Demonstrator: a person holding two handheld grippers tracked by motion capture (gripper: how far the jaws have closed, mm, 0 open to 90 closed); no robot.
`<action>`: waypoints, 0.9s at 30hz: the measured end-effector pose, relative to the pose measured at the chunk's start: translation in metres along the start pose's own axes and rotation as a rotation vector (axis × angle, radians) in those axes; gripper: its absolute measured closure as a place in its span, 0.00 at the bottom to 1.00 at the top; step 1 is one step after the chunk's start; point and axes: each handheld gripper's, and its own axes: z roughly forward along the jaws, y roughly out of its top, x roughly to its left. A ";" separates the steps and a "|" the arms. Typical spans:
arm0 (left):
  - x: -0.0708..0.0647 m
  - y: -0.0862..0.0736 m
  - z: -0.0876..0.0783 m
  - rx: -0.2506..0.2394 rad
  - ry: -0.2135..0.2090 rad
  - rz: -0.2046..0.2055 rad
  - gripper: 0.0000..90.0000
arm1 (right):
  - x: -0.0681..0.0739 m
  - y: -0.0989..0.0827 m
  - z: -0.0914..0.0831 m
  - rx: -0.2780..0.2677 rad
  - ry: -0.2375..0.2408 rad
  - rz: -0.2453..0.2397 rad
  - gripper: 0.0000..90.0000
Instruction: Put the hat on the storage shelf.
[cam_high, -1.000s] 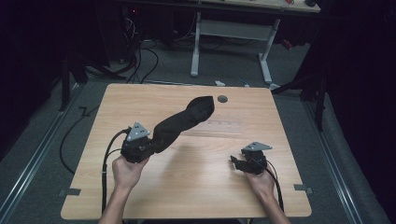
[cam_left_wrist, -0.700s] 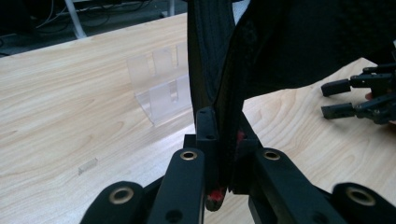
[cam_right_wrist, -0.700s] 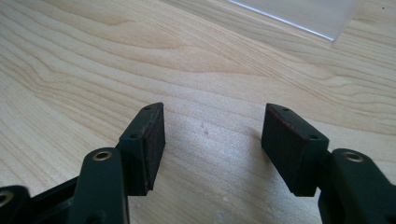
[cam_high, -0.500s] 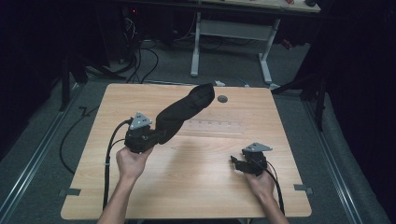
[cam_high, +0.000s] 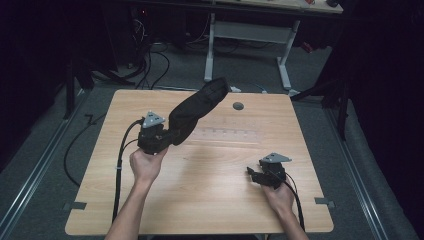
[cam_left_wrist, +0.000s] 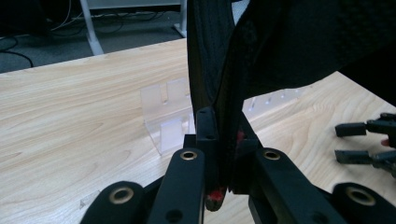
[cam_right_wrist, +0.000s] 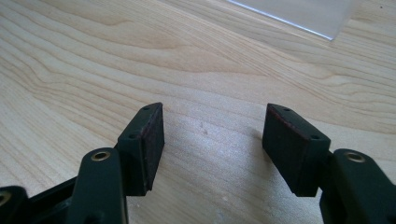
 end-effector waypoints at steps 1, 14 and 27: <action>0.001 0.000 0.005 -0.004 0.006 -0.007 0.95 | 0.000 0.000 0.000 0.000 -0.001 0.001 0.43; 0.005 0.001 0.027 -0.036 0.070 -0.056 0.95 | 0.000 0.000 0.000 0.001 -0.006 0.006 0.42; 0.005 -0.003 0.041 -0.039 0.130 -0.066 0.95 | 0.000 0.000 0.000 0.001 -0.008 0.006 0.42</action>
